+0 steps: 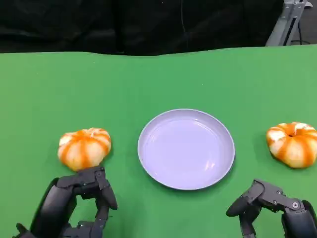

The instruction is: Grasp the bread from the table and place it into the plate.

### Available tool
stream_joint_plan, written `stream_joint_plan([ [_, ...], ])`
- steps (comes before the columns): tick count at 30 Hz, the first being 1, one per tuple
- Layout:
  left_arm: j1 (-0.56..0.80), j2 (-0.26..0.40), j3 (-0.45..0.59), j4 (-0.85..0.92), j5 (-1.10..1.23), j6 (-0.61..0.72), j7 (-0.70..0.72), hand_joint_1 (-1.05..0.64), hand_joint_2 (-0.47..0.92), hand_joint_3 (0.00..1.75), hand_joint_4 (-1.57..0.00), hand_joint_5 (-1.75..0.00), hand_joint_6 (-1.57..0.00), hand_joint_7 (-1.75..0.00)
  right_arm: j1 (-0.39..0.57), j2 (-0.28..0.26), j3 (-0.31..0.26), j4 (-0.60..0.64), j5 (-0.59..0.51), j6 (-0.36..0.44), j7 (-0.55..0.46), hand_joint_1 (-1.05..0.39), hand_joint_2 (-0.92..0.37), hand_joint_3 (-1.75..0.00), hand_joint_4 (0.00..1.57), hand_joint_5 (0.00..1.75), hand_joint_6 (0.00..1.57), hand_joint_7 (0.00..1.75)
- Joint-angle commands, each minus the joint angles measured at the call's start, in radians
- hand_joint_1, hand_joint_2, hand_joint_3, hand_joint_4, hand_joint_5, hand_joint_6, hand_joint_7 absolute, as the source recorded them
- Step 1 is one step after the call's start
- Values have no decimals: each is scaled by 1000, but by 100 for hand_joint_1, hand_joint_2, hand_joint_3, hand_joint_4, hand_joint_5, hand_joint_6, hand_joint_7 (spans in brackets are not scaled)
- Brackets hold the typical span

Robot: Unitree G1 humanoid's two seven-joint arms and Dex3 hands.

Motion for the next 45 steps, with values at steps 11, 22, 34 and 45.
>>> stream_joint_plan([
  [11, -10, 14, 18, -29, -50, 95, -11, -12, 59, 87, -74, -118, -76, -75, -8, 2, 0, 13, -16, -5, -20, 11, -27, -140, 78, 157, 83, 127],
  [22, -207, 216, 6, -169, 489, 383, 85, -45, 88, 7, -9, -68, -35, -12, -27, 15, 8, 24, -14, 7, -20, 9, -29, -137, 77, 159, 82, 125],
  [34, -229, 253, -38, -205, 575, 462, 134, -51, 91, 0, -5, -55, -32, -3, -31, 16, 7, 33, -23, 1, -28, 8, -30, -136, 77, 158, 82, 126],
  [45, -250, 270, -76, -207, 664, 517, 158, -53, 89, 0, -3, -52, -30, 0, -29, 13, 10, 30, -26, 3, -30, 8, -30, -135, 77, 159, 82, 125],
])
